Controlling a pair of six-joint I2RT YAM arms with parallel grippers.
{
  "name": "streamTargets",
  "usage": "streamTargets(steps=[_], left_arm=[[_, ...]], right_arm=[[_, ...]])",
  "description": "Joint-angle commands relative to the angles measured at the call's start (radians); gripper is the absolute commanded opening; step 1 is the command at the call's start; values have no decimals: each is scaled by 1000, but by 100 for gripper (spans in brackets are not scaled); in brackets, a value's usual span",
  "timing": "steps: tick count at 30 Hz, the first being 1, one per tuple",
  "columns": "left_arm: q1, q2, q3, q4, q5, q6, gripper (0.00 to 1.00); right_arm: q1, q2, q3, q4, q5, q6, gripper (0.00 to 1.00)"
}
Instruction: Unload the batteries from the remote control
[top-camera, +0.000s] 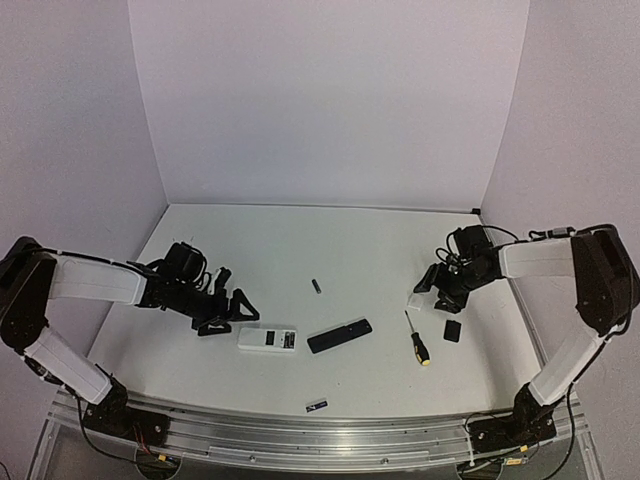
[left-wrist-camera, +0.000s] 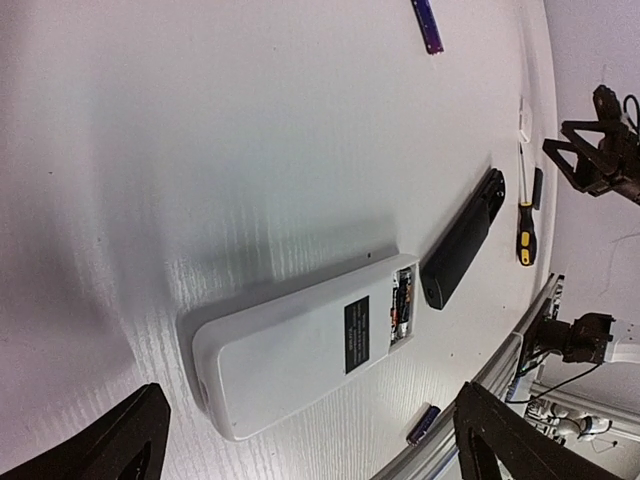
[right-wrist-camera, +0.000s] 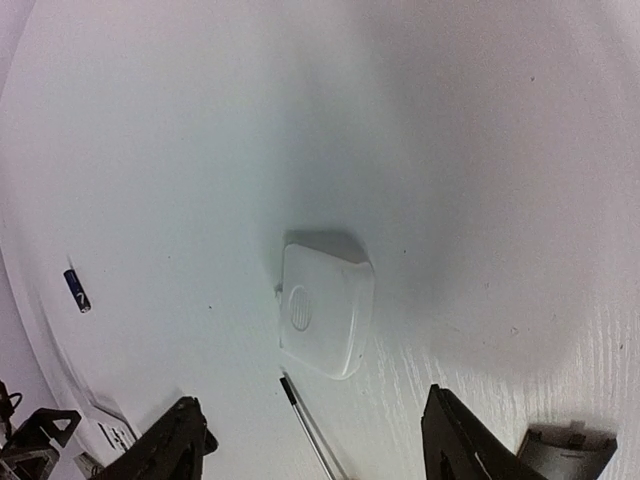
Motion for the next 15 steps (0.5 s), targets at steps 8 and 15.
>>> streamTargets(steps=[8, 15], left_arm=[[3, -205, 44, -110, -136, 2, 100], [2, -284, 37, -80, -161, -36, 100]], right_arm=[[25, -228, -16, -239, 52, -112, 85], [237, -321, -26, -400, 242, -136, 85]])
